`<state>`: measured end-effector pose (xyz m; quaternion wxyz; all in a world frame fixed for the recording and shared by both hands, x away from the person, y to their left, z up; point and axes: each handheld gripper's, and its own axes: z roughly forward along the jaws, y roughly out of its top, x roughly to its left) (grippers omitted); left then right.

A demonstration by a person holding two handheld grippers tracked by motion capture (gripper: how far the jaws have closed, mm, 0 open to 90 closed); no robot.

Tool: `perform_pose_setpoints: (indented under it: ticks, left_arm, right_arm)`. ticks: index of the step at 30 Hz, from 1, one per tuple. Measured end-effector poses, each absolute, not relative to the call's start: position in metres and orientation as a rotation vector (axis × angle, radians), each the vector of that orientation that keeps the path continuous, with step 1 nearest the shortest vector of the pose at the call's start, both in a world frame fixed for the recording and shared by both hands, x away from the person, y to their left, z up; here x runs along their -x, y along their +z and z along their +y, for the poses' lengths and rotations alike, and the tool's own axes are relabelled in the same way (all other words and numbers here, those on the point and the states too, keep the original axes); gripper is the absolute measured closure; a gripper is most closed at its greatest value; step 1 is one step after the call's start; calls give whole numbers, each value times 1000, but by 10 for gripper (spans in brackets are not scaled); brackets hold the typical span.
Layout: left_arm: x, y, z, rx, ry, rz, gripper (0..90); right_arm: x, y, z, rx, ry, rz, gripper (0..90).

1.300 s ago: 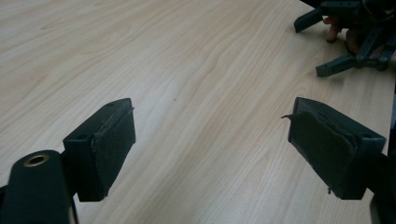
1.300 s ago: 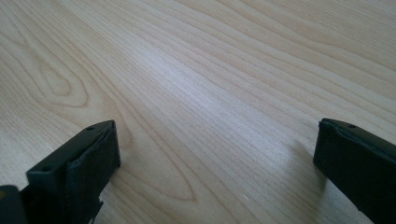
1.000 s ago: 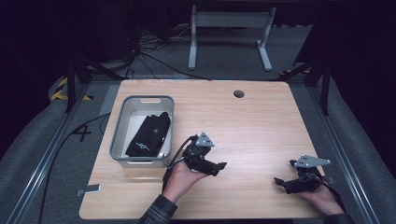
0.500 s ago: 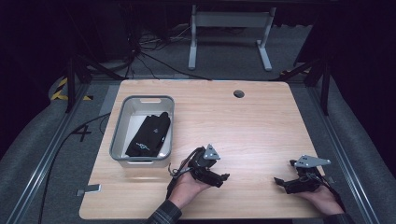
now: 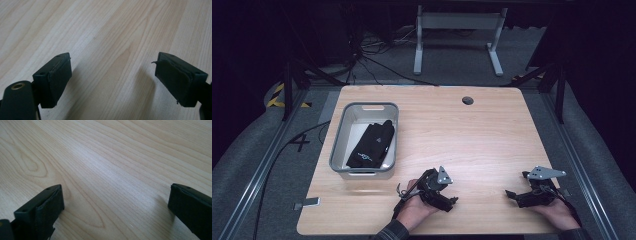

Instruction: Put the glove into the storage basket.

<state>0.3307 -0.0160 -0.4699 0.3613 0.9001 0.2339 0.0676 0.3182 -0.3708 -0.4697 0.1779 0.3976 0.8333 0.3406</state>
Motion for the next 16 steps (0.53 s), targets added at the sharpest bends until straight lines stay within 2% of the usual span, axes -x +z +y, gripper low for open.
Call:
perform_pose_setpoints:
  ticks: [6, 16]
  left_arm:
    - [-329, -475, -16, -2307, 208, 572, 66]
    - [-329, -476, -15, -2315, 203, 567, 33]
  right_arm:
    - [-318, -470, -371, -1124, 963, 2357, 7]
    - [-318, -470, -371, -1124, 963, 2357, 6]
